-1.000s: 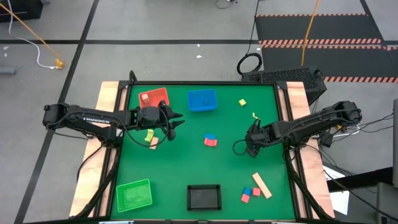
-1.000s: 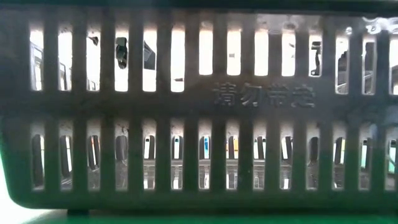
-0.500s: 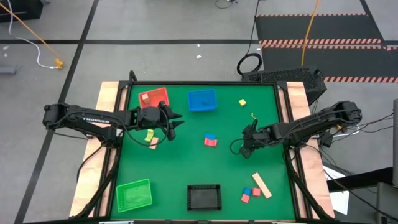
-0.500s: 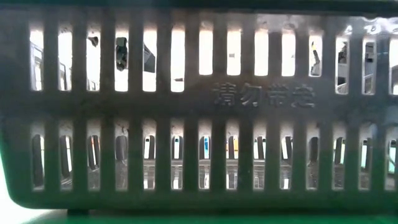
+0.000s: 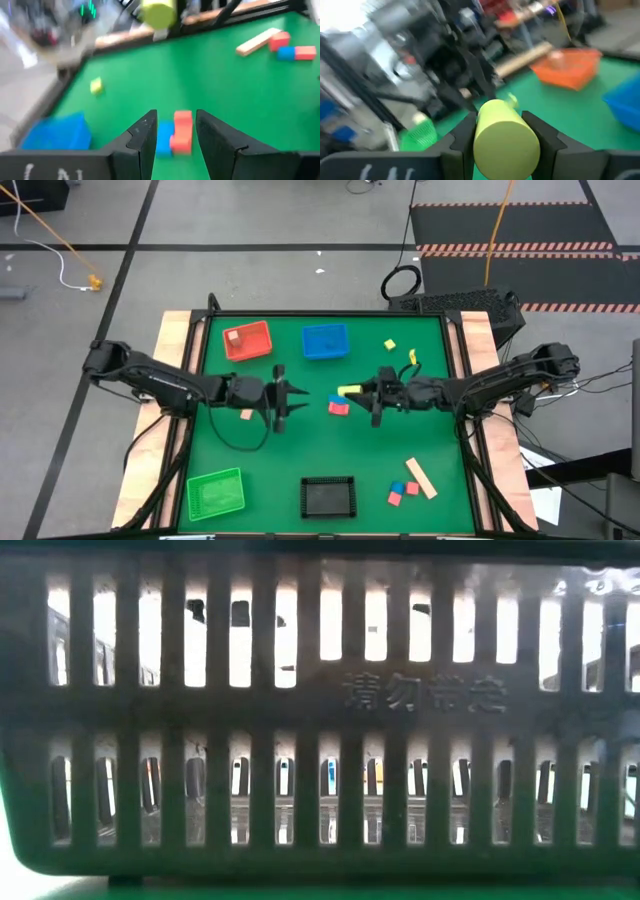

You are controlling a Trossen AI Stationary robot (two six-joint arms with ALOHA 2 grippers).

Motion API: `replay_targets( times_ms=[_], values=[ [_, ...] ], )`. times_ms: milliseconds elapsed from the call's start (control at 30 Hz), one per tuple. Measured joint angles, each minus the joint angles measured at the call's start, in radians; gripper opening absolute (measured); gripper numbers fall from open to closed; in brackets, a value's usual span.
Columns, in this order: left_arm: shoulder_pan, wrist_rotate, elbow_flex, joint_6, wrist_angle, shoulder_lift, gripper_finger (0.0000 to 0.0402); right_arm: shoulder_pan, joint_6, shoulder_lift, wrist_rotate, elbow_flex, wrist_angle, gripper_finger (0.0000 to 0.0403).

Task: Sort & place blocks by color
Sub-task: Put the bottom right green block into the green bin

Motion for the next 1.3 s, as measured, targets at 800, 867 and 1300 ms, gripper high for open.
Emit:
replay_targets(
  times_ms=[800, 867, 1300],
  values=[
    [-0.044, -0.063, 0.0, 0.359, 0.323, 0.06, 0.0257, -0.017, 0.11, 0.26, -0.051, 0.025, 0.423, 0.0109],
    [-0.044, -0.062, 0.0, 0.377, 0.328, 0.069, 0.0271, -0.019, 0.091, 0.26, -0.051, 0.046, 0.414, 0.0109],
    [-0.044, -0.071, 0.0, 0.398, 0.428, 0.071, 0.0267, -0.019, 0.055, 0.26, -0.049, 0.152, 0.255, 0.0109]
  ],
)
